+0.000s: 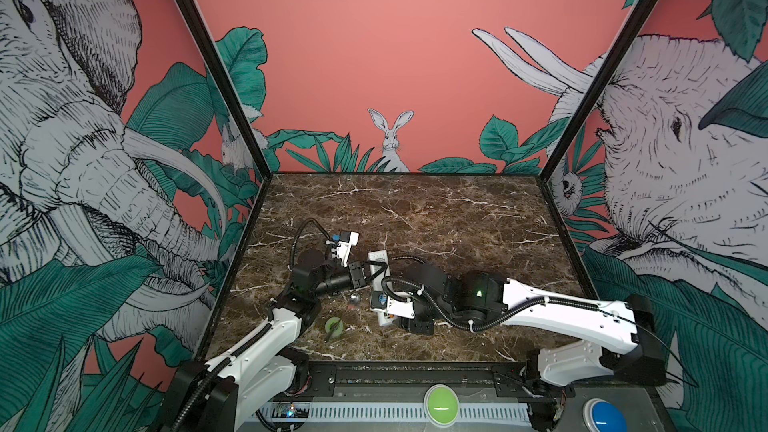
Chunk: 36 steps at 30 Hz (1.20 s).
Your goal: Load the batteries into the remote control
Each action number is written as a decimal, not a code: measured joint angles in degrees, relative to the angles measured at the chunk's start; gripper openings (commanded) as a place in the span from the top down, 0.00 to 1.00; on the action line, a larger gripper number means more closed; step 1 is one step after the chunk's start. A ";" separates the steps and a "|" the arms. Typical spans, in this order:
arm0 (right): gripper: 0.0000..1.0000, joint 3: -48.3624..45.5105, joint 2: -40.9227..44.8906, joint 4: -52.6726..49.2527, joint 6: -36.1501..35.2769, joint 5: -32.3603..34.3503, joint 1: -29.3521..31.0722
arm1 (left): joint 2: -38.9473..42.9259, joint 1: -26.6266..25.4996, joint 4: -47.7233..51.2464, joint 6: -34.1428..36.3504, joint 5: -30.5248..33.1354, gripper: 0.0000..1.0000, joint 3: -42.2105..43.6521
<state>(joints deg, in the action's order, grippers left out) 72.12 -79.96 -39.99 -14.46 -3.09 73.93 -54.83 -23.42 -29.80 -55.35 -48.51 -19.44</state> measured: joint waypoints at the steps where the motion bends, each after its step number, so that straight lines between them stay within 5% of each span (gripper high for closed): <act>1: 0.58 0.13 -0.39 -0.20 -0.52 0.46 0.22 | 0.07 0.00 0.07 0.04 -0.22 1.00 -0.09; 36: 0.71 0.81 -5.77 0.52 -5.49 3.74 1.53 | -0.31 0.00 1.18 -0.17 -1.64 1.00 -0.13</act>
<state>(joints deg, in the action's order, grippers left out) 72.93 -85.73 -39.46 -19.94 0.64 75.46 -55.13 -23.42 -28.62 -55.53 -50.15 -19.57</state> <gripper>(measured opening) 0.294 0.202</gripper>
